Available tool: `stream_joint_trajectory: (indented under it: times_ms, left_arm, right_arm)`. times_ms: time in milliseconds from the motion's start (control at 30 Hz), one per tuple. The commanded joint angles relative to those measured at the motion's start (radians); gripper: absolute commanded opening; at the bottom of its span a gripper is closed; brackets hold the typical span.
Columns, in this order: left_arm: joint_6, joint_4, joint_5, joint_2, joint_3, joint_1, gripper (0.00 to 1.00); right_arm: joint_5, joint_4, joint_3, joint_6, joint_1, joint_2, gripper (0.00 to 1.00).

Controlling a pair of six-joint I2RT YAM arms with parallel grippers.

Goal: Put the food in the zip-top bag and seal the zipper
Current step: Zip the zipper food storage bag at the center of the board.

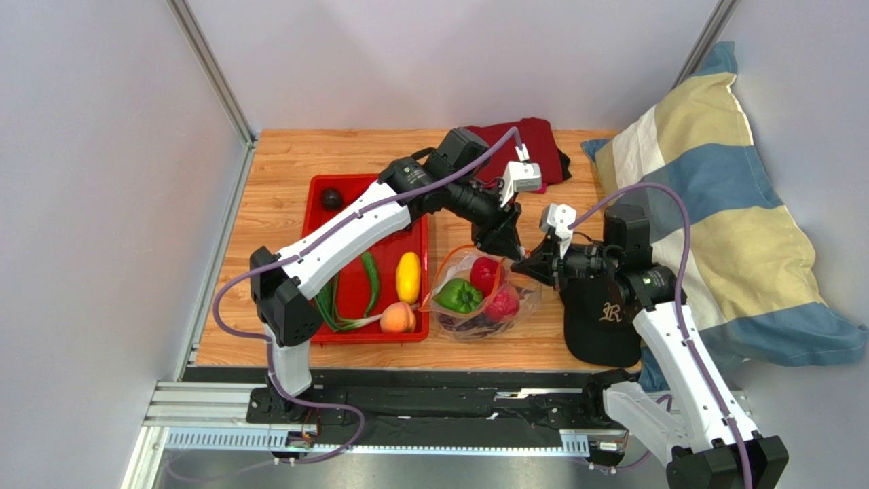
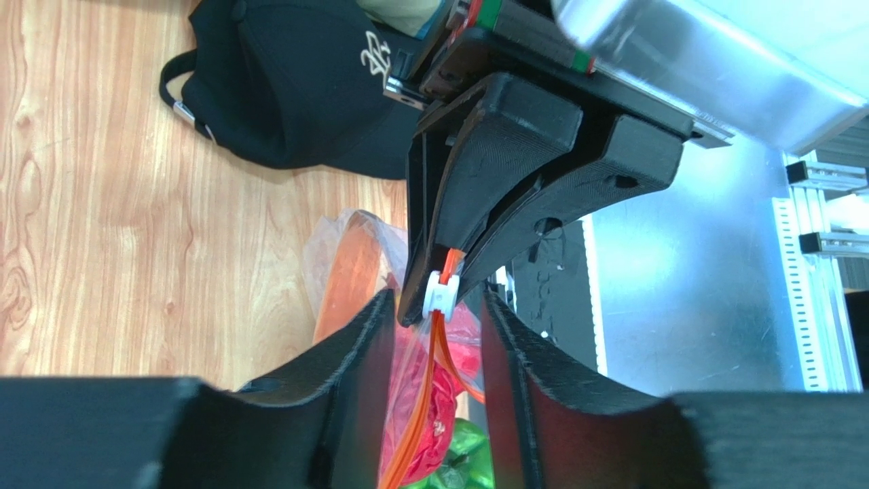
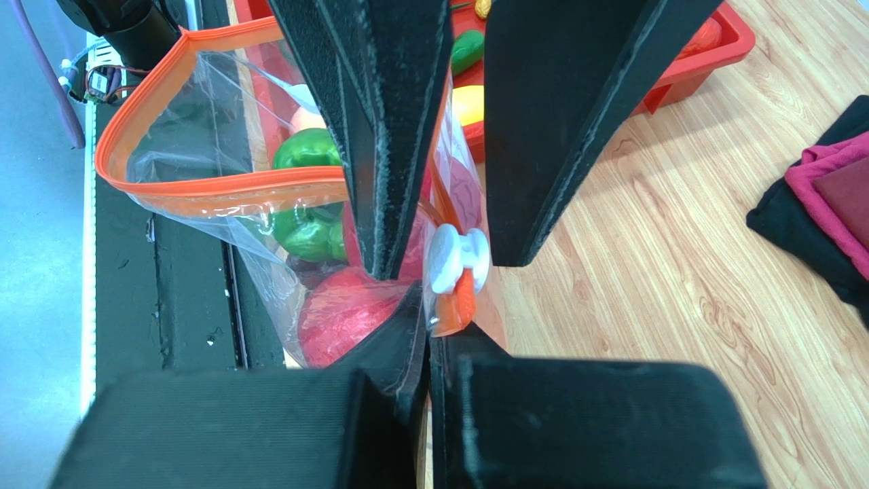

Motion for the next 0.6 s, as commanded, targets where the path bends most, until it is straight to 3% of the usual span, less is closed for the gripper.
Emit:
stream_joint_trajectory:
  times_ms: [0, 333, 467, 567]
  left_arm:
    - [-0.012, 0.019, 0.026, -0.005, 0.049, -0.005, 0.42]
    - [-0.032, 0.041, 0.041, 0.009, 0.039, -0.005, 0.41]
    - [-0.031, 0.042, 0.051, 0.012, 0.039, -0.005, 0.32]
    - [-0.021, 0.038, 0.048, 0.006, 0.031, -0.005, 0.17]
  right_arm:
    - [-0.029, 0.052, 0.034, -0.001, 0.004, -0.008, 0.00]
    - [-0.040, 0.075, 0.031, 0.018, 0.008, -0.002, 0.00]
    - [-0.032, 0.073, 0.033, 0.021, 0.010, 0.001, 0.00]
    - [-0.029, 0.079, 0.028, 0.027, 0.010, 0.001, 0.00]
